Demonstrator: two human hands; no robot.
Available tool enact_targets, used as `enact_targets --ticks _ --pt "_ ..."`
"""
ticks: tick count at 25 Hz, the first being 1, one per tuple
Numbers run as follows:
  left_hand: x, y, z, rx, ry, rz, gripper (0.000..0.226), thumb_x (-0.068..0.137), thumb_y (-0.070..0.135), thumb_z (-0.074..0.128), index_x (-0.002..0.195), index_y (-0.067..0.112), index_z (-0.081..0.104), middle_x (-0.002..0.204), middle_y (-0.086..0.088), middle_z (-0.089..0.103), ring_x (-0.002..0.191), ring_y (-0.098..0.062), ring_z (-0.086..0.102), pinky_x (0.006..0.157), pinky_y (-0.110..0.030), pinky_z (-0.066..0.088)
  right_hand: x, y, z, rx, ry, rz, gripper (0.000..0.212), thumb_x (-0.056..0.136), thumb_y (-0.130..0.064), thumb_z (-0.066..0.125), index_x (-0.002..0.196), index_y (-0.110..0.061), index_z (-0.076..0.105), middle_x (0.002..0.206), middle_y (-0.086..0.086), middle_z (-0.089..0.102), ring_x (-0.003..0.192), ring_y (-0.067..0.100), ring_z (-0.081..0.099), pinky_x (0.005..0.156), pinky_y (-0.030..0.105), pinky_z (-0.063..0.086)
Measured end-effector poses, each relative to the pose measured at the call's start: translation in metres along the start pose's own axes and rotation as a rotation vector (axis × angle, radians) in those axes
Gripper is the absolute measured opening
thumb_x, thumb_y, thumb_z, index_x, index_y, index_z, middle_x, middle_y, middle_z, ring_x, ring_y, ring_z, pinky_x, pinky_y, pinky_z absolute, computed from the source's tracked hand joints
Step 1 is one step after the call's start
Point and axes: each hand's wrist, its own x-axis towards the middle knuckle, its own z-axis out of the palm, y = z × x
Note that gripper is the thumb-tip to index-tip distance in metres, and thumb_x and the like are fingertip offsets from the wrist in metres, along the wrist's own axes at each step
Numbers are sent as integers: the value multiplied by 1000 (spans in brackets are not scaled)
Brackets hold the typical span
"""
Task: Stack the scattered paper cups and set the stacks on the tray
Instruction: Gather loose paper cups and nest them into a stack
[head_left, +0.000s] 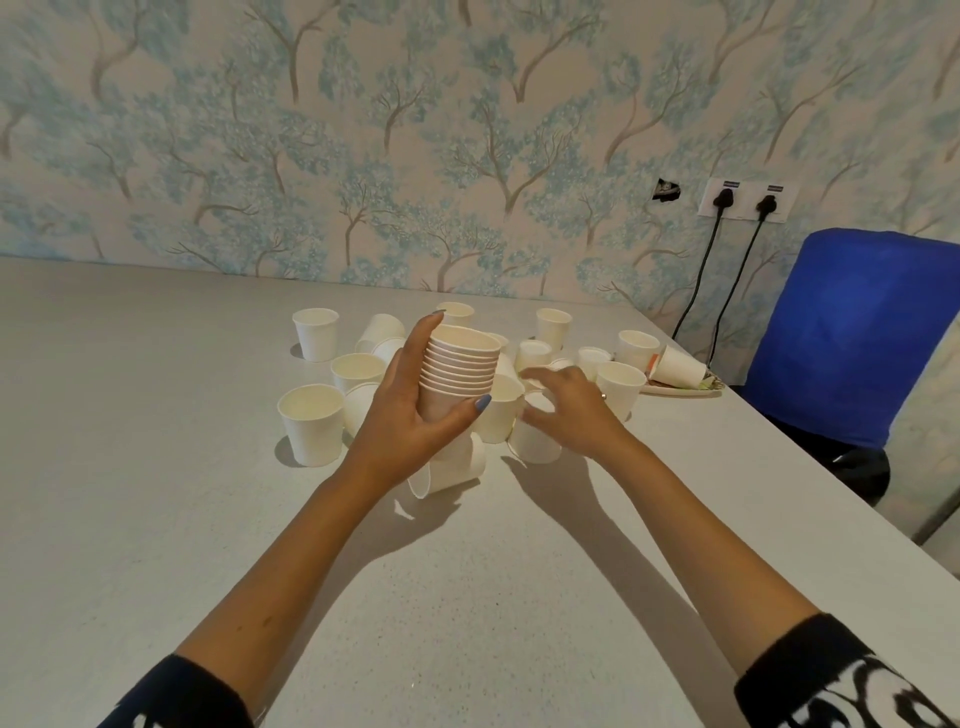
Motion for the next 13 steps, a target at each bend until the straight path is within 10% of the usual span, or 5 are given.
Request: enact_targets --ticks 13 --pt "11 -1 22 -15 -42 16 87 73 65 65 139 59 9 126 56 20 114 27 32 77 -2 35 -5 25 13 -207 53 -27 42 78 -42 71 116 -31 55 129 6 44 110 26 48 88 36 45"
